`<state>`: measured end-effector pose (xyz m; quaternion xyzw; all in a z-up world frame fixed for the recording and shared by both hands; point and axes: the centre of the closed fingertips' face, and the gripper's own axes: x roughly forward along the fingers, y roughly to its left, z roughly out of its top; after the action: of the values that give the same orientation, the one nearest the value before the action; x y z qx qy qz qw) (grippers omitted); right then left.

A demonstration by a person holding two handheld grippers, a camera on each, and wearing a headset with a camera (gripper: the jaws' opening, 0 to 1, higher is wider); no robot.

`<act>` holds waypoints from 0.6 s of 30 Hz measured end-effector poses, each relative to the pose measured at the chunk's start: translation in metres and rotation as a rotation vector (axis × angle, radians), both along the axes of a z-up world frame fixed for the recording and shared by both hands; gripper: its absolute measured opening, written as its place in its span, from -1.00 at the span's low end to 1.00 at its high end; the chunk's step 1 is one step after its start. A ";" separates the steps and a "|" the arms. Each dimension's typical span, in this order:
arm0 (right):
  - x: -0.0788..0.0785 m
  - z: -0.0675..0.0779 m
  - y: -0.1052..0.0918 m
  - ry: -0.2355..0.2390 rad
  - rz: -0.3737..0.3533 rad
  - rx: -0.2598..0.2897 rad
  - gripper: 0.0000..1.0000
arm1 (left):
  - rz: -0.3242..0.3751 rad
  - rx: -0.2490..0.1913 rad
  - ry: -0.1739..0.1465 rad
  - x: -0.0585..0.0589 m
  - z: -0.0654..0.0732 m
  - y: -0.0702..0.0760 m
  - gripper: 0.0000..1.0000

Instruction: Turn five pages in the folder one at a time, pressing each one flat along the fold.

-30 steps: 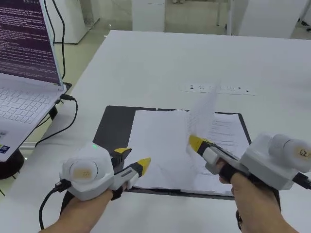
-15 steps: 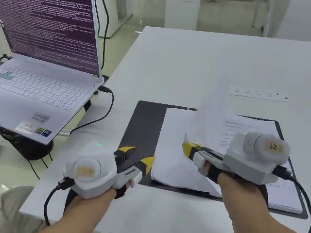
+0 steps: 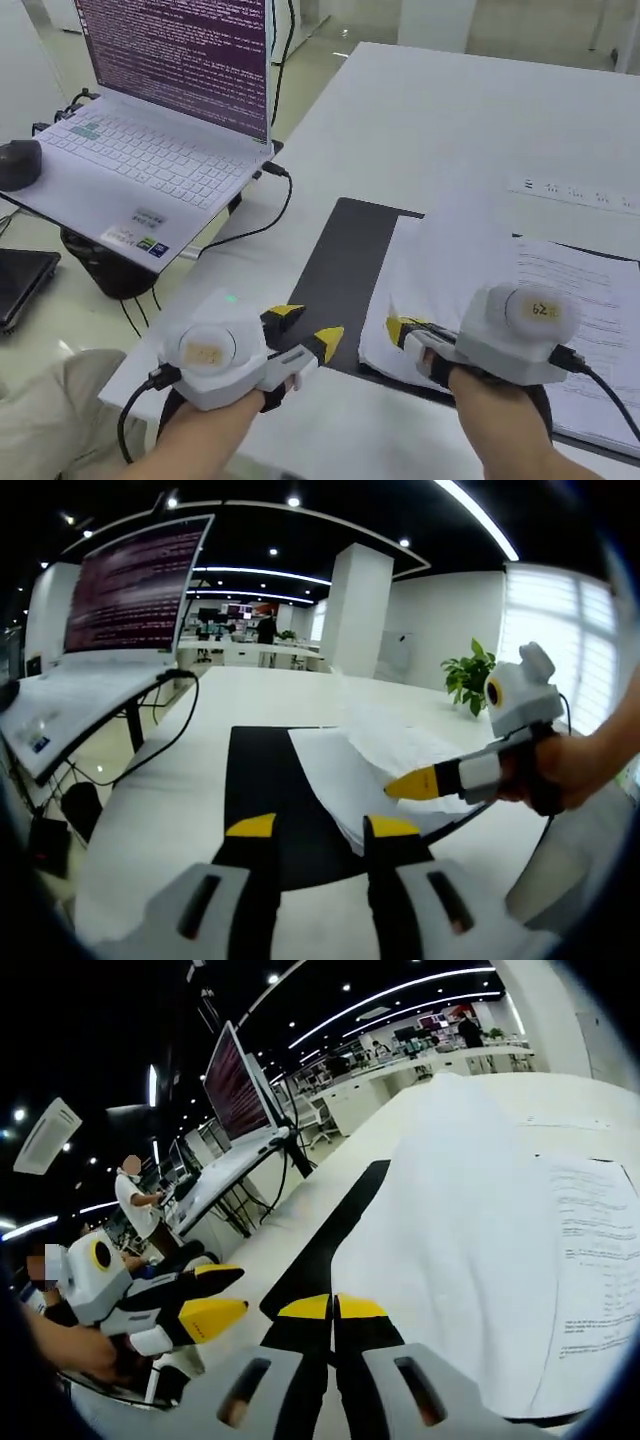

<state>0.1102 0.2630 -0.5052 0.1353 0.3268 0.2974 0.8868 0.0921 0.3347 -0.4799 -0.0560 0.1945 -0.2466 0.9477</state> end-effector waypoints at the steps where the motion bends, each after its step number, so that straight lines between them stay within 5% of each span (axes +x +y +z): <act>1: -0.001 -0.003 0.001 0.008 0.005 -0.005 -1.00 | 0.002 -0.001 0.002 -0.001 0.000 0.000 -0.36; 18: -0.012 -0.046 0.009 0.103 0.050 -0.060 -1.00 | -0.006 -0.003 0.028 -0.005 -0.011 -0.007 -0.37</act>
<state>0.0981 0.2722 -0.5514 0.1156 0.3842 0.3020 0.8648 0.0869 0.3278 -0.4910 -0.0600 0.2074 -0.2488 0.9442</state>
